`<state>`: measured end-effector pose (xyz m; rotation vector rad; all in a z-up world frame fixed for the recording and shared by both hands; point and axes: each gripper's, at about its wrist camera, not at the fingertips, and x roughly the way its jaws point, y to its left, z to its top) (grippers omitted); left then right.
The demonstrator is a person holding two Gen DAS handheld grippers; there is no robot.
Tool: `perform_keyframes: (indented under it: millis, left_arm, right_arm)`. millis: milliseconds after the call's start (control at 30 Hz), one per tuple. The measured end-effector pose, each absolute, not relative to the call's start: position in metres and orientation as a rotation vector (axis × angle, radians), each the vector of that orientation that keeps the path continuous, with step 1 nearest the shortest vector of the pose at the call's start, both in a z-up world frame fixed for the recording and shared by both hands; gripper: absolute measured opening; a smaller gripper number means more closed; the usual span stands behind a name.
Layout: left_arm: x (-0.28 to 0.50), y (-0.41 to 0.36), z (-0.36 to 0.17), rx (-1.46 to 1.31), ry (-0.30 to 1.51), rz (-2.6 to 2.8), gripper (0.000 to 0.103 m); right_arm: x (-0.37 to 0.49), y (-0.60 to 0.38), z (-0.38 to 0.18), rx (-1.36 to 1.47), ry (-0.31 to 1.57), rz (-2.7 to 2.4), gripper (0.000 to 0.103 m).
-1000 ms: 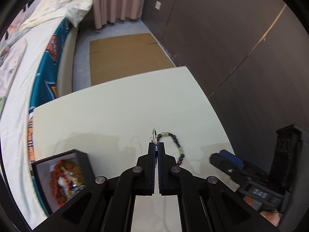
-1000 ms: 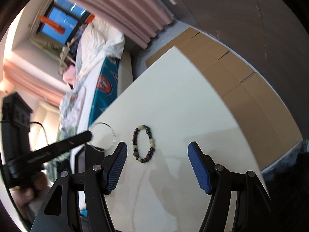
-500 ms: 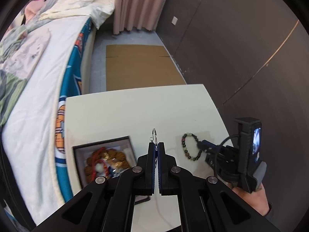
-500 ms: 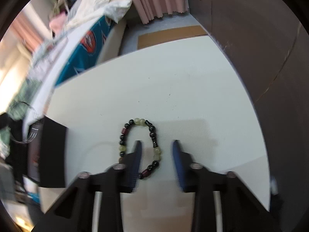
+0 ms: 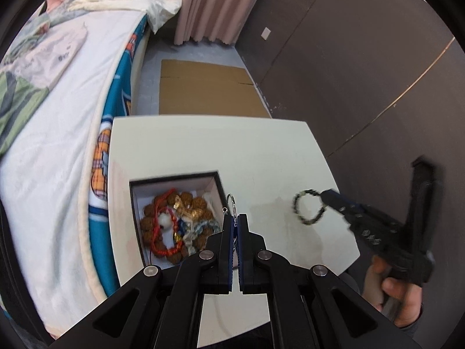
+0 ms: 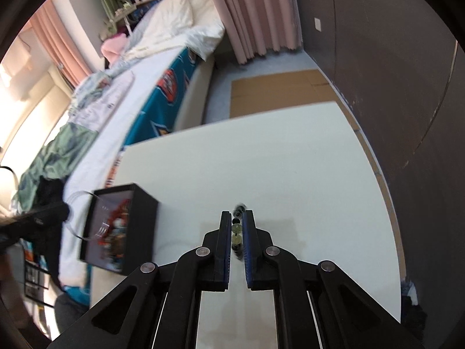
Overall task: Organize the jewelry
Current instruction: 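Drop the hoop bracelet into the box with the left gripper while the right gripper lowers the bead bracelet in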
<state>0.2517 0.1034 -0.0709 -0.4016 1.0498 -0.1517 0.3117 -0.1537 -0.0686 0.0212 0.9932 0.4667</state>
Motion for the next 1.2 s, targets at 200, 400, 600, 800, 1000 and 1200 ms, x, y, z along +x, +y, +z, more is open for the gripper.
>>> perform_keyframes:
  millis: [200, 400, 600, 800, 1000, 1200]
  left_arm:
    - [0.247, 0.111, -0.100, -0.446, 1.157, -0.176, 0.005]
    - [0.230, 0.139, -0.094, -0.489, 1.116, -0.114, 0.061]
    - [0.212, 0.169, -0.076, -0.513, 1.033, -0.070, 0.068]
    - [0.200, 0.189, -0.061, -0.521, 0.976, -0.033, 0.068]
    - [0.192, 0.194, -0.057, -0.524, 0.960, -0.026, 0.068]
    - [0.193, 0.186, -0.056, -0.518, 0.956, -0.043, 0.068]
  right_arm:
    - [0.296, -0.131, -0.044, 0.029, 0.956, 0.515, 0.009]
    - [0.282, -0.099, -0.032, 0.005, 0.945, 0.572, 0.009]
    - [0.269, -0.065, -0.023, -0.011, 0.939, 0.645, 0.009]
    - [0.257, -0.032, -0.011, 0.009, 0.921, 0.756, 0.009]
    - [0.263, -0.036, -0.034, -0.032, 1.005, 0.658, 0.026]
    - [0.259, -0.065, -0.045, 0.022, 1.037, 0.604, 0.046]
